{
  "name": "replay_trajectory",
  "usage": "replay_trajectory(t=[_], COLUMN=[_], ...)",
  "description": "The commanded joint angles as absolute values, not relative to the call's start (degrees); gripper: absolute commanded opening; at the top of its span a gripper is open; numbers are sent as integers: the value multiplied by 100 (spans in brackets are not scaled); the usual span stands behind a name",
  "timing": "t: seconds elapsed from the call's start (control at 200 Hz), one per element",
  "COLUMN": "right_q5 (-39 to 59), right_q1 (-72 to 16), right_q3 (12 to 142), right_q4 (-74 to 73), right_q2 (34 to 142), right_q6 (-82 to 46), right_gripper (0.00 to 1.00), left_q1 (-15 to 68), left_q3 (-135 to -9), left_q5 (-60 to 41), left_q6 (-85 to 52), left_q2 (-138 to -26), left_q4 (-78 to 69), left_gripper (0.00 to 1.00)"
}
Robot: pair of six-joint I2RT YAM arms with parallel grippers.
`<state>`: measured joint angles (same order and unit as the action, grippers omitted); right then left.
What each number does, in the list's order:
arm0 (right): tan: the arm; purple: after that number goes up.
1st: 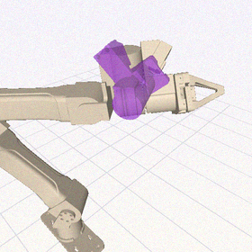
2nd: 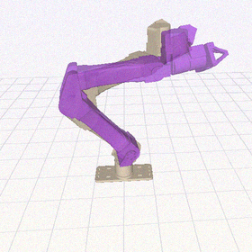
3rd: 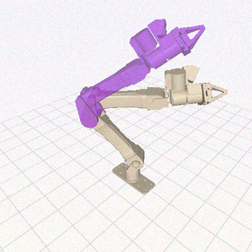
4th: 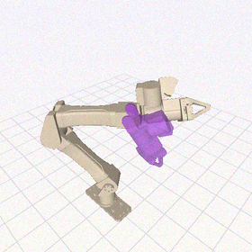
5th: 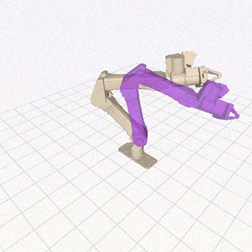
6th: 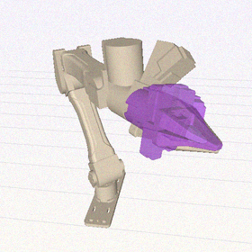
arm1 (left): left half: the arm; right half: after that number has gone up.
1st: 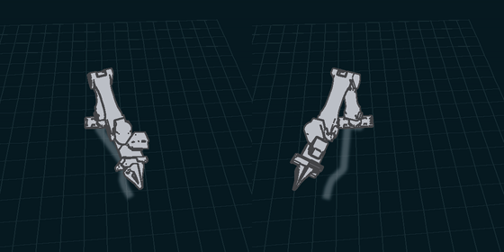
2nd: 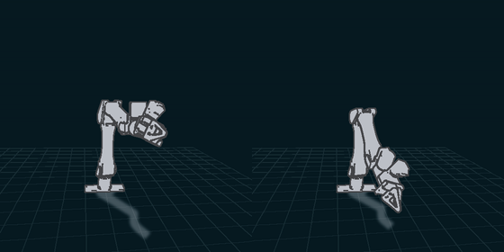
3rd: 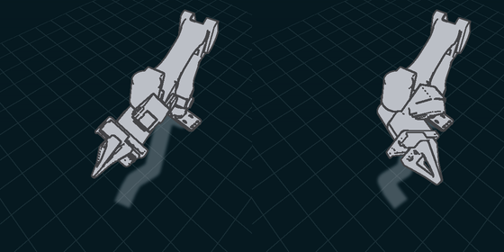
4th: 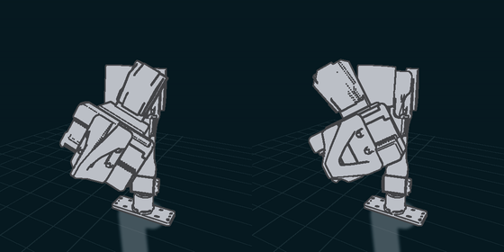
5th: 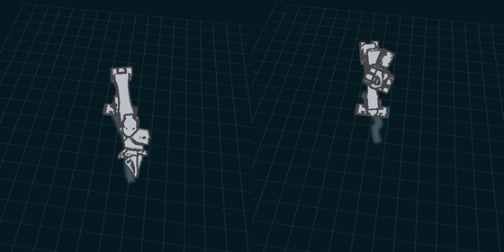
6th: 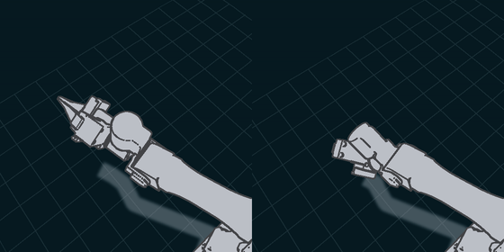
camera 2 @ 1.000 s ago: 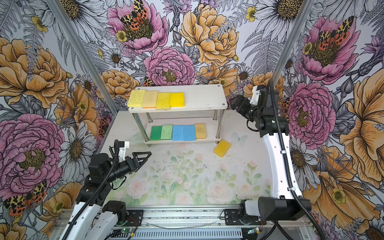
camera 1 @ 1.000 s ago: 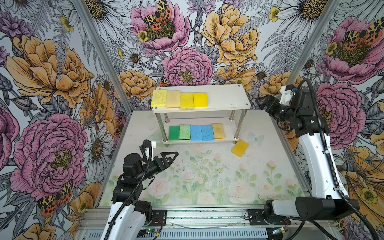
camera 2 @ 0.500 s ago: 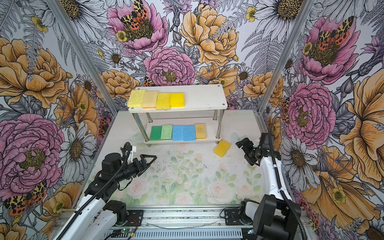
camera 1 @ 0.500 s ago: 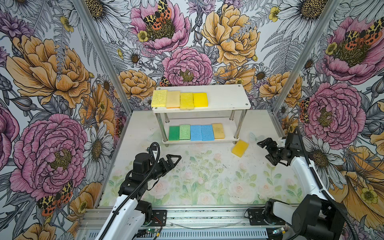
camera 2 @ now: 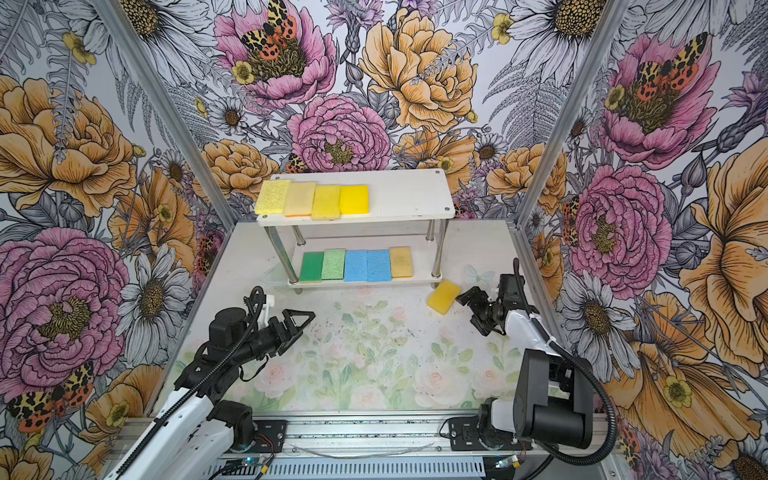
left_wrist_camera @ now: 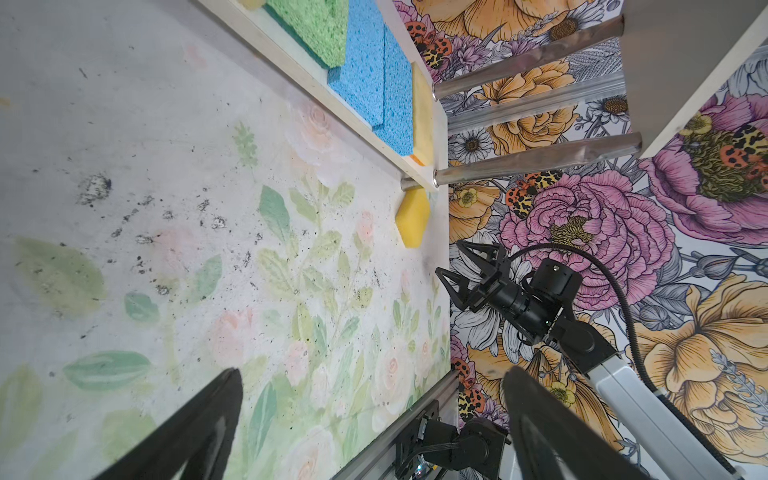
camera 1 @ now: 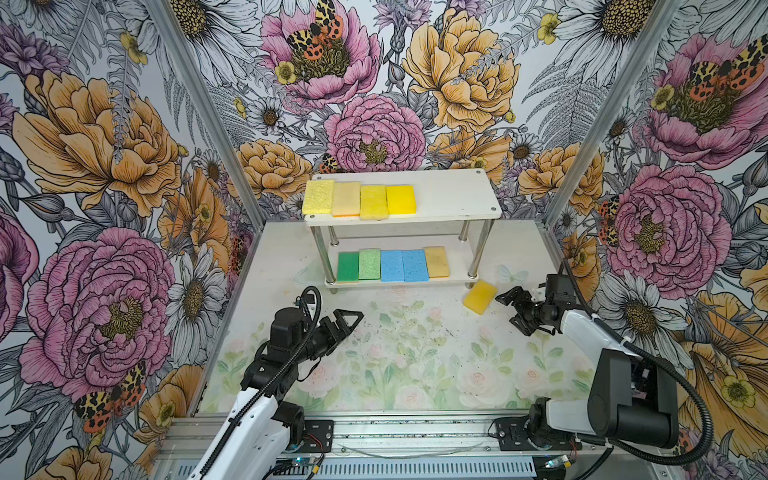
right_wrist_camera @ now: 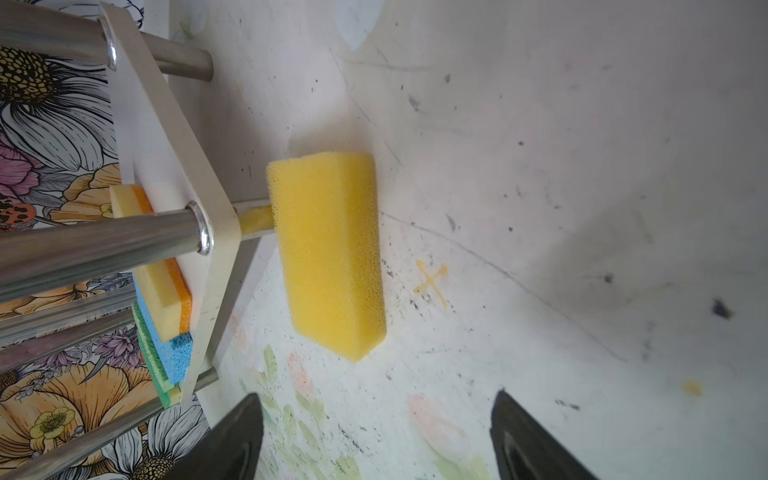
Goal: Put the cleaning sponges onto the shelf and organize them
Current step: 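Move the right gripper down to the last bright yellow table sponge and grasp it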
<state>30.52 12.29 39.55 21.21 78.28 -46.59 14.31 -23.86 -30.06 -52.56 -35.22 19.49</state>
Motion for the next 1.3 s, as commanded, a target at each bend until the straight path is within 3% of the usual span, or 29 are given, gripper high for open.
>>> replay_trajectory(t=[0.0,0.355,0.61,0.805,1.1,1.296], right_q5=[3073,3183,3143,3216,3367,3512], right_q1=[1180,923,694,685,693,696], right_q3=[3937,4058,4123,4053,3932,3590], right_q4=[1592,964,672,462,402,420], right_q2=[8068,9072,9568,9703,9612,9193], right_q6=[-4702,-4761,-4846,-4896,-4843,-4842], right_gripper=[84,71,63,47,11,8], left_q1=[1463,1610,3499,4074,4079,3976], left_q3=[-2347,-2315,-2895,-3434,-3455,-3336], left_q5=[-3085,-3219,-2089,-1927,-1932,-1992], left_q6=[-5304,-5264,-4801,-4599,-4604,-4611], left_q2=[-3447,-3594,-5084,-6136,-6193,-6006], left_q4=[1749,1552,1513,1411,1340,1295], left_gripper=[99,99,99,99,99,99])
